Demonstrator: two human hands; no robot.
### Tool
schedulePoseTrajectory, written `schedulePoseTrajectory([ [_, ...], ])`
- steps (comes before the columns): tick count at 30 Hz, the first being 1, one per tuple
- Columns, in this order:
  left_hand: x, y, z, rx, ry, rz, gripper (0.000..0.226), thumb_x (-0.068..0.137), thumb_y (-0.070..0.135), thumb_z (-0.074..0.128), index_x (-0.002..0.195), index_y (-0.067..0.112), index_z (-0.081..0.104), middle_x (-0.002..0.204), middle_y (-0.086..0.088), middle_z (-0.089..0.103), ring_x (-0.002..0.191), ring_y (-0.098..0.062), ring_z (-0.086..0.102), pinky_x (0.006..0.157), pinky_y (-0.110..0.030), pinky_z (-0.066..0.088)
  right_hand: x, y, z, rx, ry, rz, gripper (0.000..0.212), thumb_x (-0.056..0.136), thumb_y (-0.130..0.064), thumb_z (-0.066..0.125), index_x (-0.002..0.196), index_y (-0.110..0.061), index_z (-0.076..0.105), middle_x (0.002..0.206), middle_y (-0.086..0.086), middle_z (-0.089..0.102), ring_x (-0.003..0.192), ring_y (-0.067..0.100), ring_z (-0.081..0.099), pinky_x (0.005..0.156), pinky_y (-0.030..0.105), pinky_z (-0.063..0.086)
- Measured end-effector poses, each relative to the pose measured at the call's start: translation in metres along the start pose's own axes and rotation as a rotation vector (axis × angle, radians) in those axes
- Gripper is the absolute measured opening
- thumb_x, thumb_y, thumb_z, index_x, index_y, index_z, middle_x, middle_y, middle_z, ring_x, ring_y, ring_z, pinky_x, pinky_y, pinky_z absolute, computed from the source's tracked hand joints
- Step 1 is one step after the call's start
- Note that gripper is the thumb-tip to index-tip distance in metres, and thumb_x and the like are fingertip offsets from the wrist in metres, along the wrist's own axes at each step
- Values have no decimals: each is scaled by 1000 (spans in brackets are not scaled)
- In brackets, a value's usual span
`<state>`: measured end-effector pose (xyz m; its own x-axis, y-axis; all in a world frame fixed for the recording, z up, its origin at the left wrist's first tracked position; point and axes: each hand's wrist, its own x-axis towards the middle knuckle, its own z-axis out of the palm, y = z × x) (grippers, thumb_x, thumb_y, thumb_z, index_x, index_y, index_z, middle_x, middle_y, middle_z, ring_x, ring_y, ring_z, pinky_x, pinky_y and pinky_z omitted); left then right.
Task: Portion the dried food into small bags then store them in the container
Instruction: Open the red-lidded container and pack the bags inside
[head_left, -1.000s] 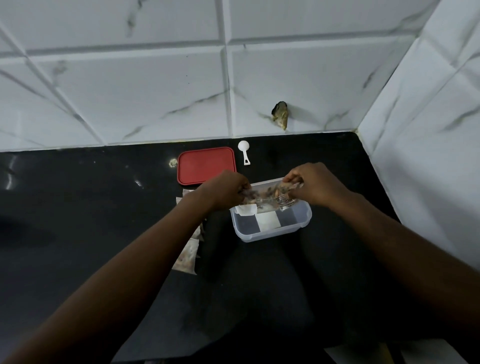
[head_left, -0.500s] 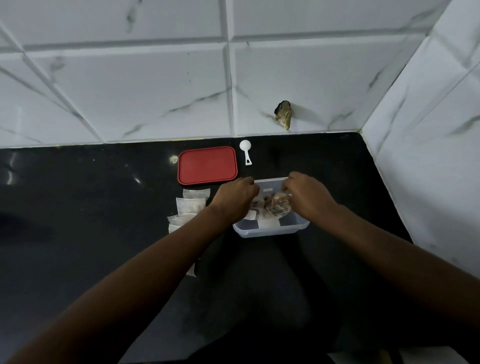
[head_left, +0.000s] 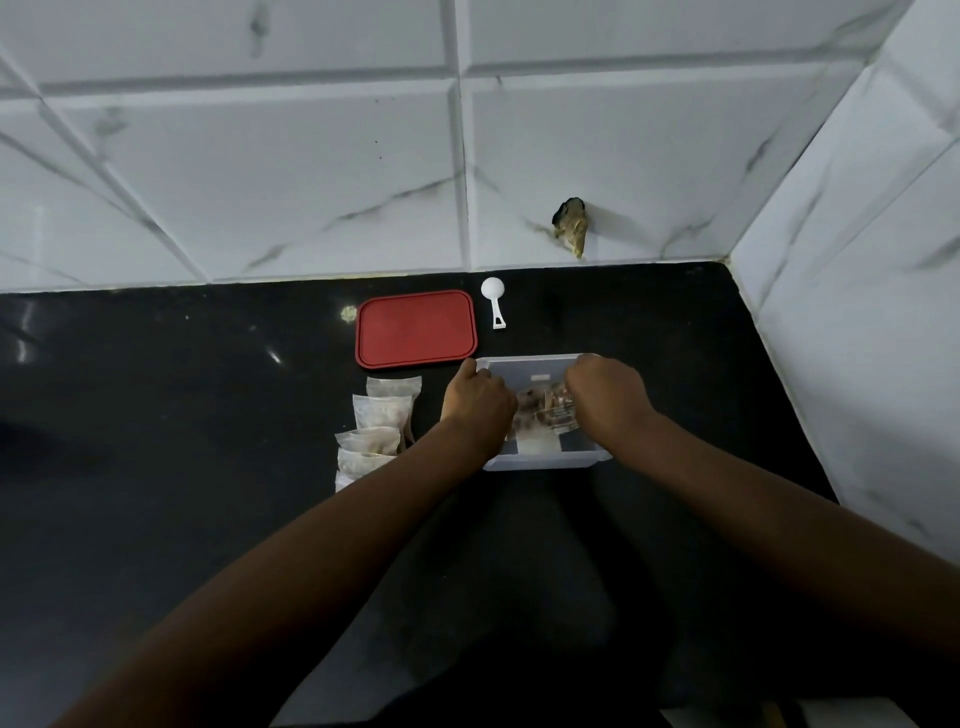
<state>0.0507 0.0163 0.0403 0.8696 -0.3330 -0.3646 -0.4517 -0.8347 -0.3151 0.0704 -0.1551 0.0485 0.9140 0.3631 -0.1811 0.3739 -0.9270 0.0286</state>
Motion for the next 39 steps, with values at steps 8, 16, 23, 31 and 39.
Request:
schedulePoseTrajectory([
  [8, 2, 3, 9, 37, -11, -2, 31, 102, 31, 53, 129, 21, 64, 131, -6, 59, 129, -24, 50, 115, -41, 25, -2, -12, 1, -27, 4, 61, 18, 98, -19, 64, 113, -11, 68, 112, 6, 70, 104, 21, 68, 84, 30, 53],
  [16, -8, -9, 11, -361, 277, 11, 27, 97, 20, 60, 122, 17, 69, 121, -3, 67, 113, -22, 62, 103, -37, 42, -7, -9, 3, 281, 97, 138, 12, 88, -20, 76, 100, -19, 75, 97, 1, 72, 86, 16, 68, 77, 34, 60],
  [23, -57, -39, 16, -954, 468, -200, 20, 88, 23, 70, 105, 20, 79, 105, 4, 75, 92, -17, 71, 78, -39, 59, -24, -21, -8, 749, 201, 219, 16, 86, -14, 78, 101, -20, 78, 94, -9, 75, 82, 1, 68, 81, 24, 59],
  [31, -130, -88, 59, -1038, 437, -371, 23, 84, 17, 81, 105, 22, 78, 102, 7, 74, 91, -4, 67, 81, -36, 61, -43, -108, -18, 947, 106, 28, 16, 90, -17, 75, 105, -23, 78, 94, -15, 74, 79, -15, 62, 73, 1, 44],
  [39, -160, -103, 86, -994, 208, -328, 31, 76, 9, 75, 101, 27, 79, 97, 14, 65, 90, -5, 65, 81, -36, 61, -37, -176, 14, 960, -110, 37, 24, 82, -22, 82, 105, -18, 76, 94, -7, 75, 86, -1, 68, 82, 17, 55],
])
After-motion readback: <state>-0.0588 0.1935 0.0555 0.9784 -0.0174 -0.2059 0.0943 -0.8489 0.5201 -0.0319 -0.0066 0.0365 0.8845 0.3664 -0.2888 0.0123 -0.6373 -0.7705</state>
